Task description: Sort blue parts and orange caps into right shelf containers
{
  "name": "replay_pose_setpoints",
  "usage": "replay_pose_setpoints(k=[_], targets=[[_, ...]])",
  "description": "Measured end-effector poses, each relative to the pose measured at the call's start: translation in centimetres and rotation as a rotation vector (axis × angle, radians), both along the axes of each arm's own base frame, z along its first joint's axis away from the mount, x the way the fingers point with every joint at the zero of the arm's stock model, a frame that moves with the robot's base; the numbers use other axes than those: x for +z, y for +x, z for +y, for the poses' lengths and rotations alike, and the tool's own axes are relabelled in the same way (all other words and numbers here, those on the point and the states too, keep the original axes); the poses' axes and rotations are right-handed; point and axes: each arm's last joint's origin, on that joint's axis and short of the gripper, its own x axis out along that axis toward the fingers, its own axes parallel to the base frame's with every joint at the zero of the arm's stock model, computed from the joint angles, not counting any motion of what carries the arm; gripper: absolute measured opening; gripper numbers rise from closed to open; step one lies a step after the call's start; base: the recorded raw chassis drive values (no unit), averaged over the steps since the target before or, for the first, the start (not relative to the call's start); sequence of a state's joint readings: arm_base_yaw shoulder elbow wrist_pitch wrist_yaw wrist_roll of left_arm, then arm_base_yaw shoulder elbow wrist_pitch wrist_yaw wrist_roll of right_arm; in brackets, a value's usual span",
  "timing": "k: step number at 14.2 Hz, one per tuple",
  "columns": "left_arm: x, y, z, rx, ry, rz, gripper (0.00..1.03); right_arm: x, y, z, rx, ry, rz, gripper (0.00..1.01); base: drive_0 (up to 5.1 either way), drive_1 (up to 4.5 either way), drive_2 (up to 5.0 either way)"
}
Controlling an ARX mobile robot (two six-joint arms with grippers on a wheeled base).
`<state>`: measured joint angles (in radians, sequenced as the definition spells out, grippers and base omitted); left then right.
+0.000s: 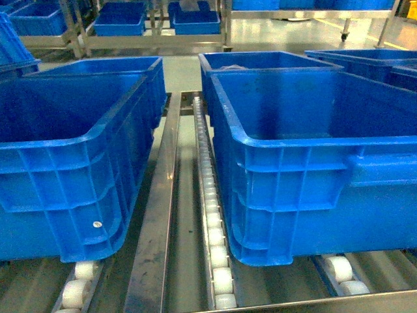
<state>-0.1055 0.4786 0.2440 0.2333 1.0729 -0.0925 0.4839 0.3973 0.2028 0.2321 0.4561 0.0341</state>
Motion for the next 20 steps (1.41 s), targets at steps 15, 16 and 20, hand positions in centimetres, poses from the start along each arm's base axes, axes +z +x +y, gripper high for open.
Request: replay_pose_setpoints(k=[15, 16, 20], targets=[[0.0, 0.9, -2.1, 0.201, 0.008, -0.065, 0.59, 0.0, 0.0, 0.0, 0.0, -0.001, 0.0, 0.4, 0.0, 0.0, 0.0], [0.1, 1.2, -2.3, 0.252, 0.006, -0.081, 0.59, 0.0, 0.0, 0.0, 0.0, 0.0, 0.0, 0.4, 0.0, 0.0, 0.0], [-0.4, 2.5, -2.7, 0.361, 0.021, -0.084, 0.59, 0.0, 0.0, 0.0, 0.0, 0.0, 0.0, 0.4, 0.0, 0.0, 0.0]])
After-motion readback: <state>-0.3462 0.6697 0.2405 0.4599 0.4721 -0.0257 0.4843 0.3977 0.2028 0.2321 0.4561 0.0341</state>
